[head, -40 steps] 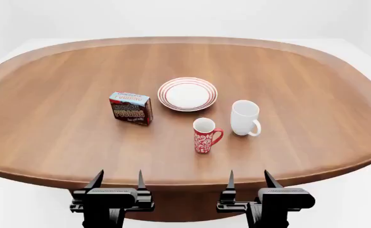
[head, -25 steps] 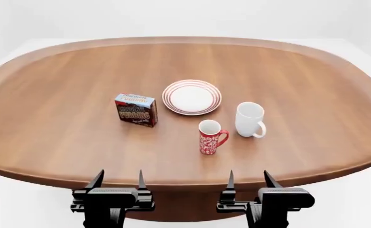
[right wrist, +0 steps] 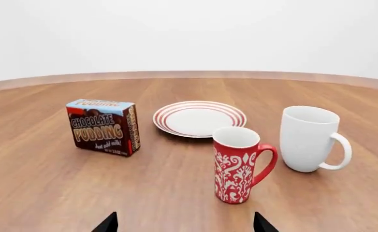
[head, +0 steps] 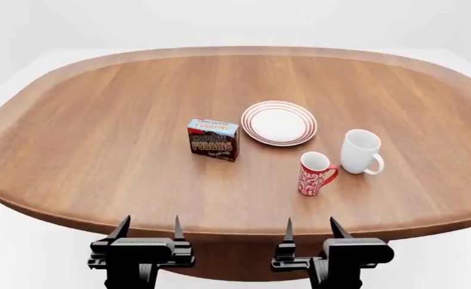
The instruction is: Put the chocolate pudding to the right of the plate.
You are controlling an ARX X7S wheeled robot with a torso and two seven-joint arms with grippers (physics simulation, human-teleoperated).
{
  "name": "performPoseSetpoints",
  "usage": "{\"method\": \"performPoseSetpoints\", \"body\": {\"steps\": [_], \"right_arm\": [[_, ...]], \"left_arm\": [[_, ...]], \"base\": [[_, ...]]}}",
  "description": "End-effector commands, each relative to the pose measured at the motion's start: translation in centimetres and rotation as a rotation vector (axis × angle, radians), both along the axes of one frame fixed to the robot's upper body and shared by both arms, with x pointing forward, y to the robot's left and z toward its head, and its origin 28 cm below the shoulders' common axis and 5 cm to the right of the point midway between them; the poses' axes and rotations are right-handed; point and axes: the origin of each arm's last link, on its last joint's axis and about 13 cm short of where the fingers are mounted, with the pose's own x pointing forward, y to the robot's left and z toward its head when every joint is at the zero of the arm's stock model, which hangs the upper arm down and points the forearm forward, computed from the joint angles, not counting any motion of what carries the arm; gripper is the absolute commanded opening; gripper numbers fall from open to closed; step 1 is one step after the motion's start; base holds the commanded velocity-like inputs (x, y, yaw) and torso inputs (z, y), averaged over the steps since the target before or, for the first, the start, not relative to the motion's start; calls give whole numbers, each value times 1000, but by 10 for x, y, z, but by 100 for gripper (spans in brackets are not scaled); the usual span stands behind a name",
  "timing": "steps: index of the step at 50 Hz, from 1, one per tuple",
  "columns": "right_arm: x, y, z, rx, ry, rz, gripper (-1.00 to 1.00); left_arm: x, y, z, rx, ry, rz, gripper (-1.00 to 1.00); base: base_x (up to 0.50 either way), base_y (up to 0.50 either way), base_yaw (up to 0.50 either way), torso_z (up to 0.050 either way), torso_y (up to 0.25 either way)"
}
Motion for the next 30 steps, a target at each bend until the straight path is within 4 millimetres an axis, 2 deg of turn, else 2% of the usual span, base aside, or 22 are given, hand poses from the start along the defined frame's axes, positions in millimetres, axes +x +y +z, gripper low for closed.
{"method": "performPoseSetpoints", "body": {"steps": [1,8,11,14,17,18,22,26,30], "right_arm": [[0,0,-1,-12,5,1,100],[-1,0,1,-1,6,5,100],[-2,0,9,13,17,23,100],[2,-3,32,5,21,36,100],[9,-4,59,-26,36,62,100],[12,-6,85,28,26,119,100],[17,-8,131,38,-34,146,100],[17,-10,148,21,-40,145,100],[16,-11,155,26,-60,151,100]], "left_arm": [[0,-1,-1,3,1,-1,100],[0,-1,-1,3,5,-2,100],[-1,-1,4,-10,45,-5,100],[1,-1,29,-18,85,-32,100],[10,1,66,-33,75,-64,100],[16,2,92,-36,56,-75,100],[28,4,140,-34,3,-67,100],[29,4,159,-36,-1,-86,100],[27,3,161,-30,-14,-88,100]], "base": [[0,0,0,0,0],[0,0,0,0,0],[0,0,0,0,0],[0,0,0,0,0],[0,0,0,0,0],[0,0,0,0,0],[0,0,0,0,0],[0,0,0,0,0],[0,0,0,0,0]]}}
